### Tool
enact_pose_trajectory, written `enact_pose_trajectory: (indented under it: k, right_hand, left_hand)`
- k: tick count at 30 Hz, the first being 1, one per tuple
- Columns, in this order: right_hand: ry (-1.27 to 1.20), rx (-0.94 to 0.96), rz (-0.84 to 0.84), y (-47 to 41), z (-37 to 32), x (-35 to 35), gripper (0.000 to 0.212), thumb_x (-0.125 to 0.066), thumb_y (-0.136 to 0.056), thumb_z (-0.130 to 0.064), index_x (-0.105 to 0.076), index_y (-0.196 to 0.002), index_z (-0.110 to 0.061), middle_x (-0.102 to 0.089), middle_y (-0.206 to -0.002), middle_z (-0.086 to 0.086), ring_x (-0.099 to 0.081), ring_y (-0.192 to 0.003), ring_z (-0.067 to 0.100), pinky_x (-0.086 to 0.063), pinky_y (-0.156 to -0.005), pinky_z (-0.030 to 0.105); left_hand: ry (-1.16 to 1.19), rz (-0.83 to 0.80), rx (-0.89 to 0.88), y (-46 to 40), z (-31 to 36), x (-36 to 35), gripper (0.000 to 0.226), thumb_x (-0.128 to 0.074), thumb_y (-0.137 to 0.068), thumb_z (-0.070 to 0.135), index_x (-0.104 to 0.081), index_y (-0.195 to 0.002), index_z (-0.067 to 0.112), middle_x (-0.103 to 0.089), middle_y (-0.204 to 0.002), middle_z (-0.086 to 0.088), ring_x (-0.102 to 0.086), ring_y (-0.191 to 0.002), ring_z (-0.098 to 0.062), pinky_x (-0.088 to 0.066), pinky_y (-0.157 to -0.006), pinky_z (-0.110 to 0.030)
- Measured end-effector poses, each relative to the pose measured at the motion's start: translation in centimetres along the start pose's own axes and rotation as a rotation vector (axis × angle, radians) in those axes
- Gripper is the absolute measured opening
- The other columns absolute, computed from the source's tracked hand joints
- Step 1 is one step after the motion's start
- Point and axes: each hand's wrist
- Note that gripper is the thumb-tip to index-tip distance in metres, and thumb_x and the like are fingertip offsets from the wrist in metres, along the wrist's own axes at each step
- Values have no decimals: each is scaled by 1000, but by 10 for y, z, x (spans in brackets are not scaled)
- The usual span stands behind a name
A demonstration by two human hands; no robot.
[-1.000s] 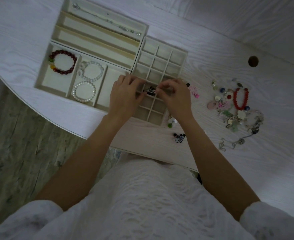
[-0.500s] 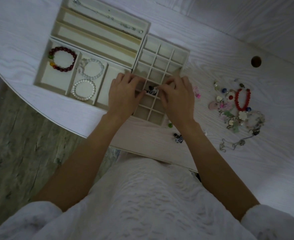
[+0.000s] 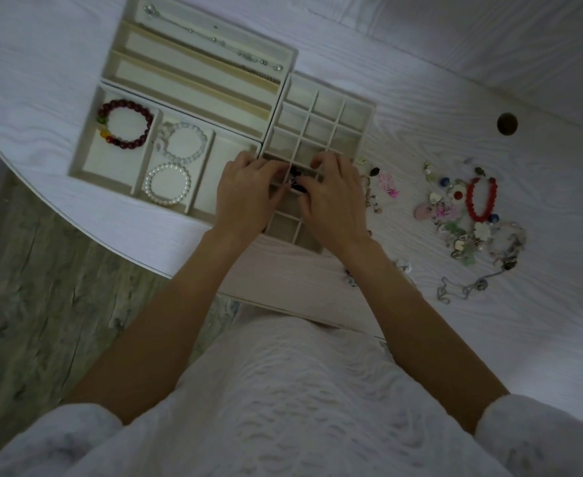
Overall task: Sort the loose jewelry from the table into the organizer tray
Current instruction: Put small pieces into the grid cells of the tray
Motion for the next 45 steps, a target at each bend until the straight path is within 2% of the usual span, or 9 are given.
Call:
enact_pose_trajectory:
  k: [7, 11, 16, 20, 25, 30, 35, 41, 45]
  right_hand:
    - [-331, -123, 93, 17, 9, 14, 34, -44, -81, -18, -71, -101, -13, -58, -104, 10, -47, -97, 23, -30, -85, 25]
    - [-311, -201, 212, 59, 44, 37, 29, -46, -85, -15, -69, -102, -12, -62, -99, 7, -51, -97, 24, -34, -84, 32]
    - [-130, -439, 41, 125, 101, 38, 31, -47, -87, -27, -66, -106, -14, -66, -96, 8, -55, -97, 33, -37, -87, 41]
    - [-271, -526, -102, 141, 114, 30, 28, -62, -87, -22, -59, -112, -10, -58, -97, 10, -54, -88, 24, -38, -72, 30]
    - [-245, -505, -5, 125, 105, 17, 18, -56, -88, -8, -60, -105, -4, -58, -99, 15, -56, -85, 29, -39, -69, 32]
    - [-128, -290, 110, 114, 100, 17, 16, -64, -82, -10, -66, -97, -9, -60, -98, 12, -51, -95, 31, -41, -84, 38]
    - [-211, 63, -145, 126, 85, 6, 31, -84, -62, -26, -67, -86, -14, -60, -87, 9, -52, -84, 30, -40, -72, 35]
    - [-242, -72, -46, 110, 83, 6, 16, -70, -73, -6, -60, -85, -7, -60, -82, 9, -51, -77, 29, -45, -67, 38]
    - [-497, -281, -23, 95, 87, 28, 9, -65, -85, -16, -60, -91, -11, -62, -83, -3, -55, -75, 13, -43, -65, 26]
  left_hand:
    - [0, 69, 5, 4, 4, 0, 25, -69, -80, 22, -68, -103, 11, -69, -93, -7, -58, -85, -30, -41, -70, -36]
    - [0, 76, -72, 16, 21, -2, 23, -66, -82, 23, -68, -103, 14, -66, -95, -7, -56, -87, -30, -37, -72, -32]
    - [-25, -107, -111, 37, 56, -16, 47, -76, -72, 38, -66, -109, 11, -64, -101, -12, -58, -93, -34, -48, -75, -40]
    - [-37, -149, -86, 42, 69, -22, 56, -82, -66, 32, -64, -114, 8, -64, -101, -14, -58, -96, -36, -47, -79, -42]
    - [-28, -112, -64, 42, 71, -23, 50, -77, -74, 26, -63, -118, 7, -65, -105, -13, -55, -100, -36, -45, -82, -44]
    - [-33, -129, -26, 42, 76, -25, 50, -77, -75, 26, -63, -119, 8, -66, -109, -12, -54, -102, -34, -43, -86, -43]
    - [-43, -94, -18, 44, 78, -25, 49, -78, -73, 22, -64, -117, 7, -67, -105, -13, -57, -96, -36, -45, -82, -44]
    - [-48, -103, -4, 43, 79, -23, 49, -79, -71, 21, -65, -116, 8, -68, -103, -13, -57, -94, -36, -46, -80, -42]
    - [-22, -125, 10, 45, 79, -23, 49, -79, -71, 20, -65, -116, 8, -66, -101, -13, -57, -94, -36, -46, -80, -43]
Point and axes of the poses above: each hand's wrist, its own y-axis away from the middle knuckle, its own x-axis out of the back of the hand, z = x × y
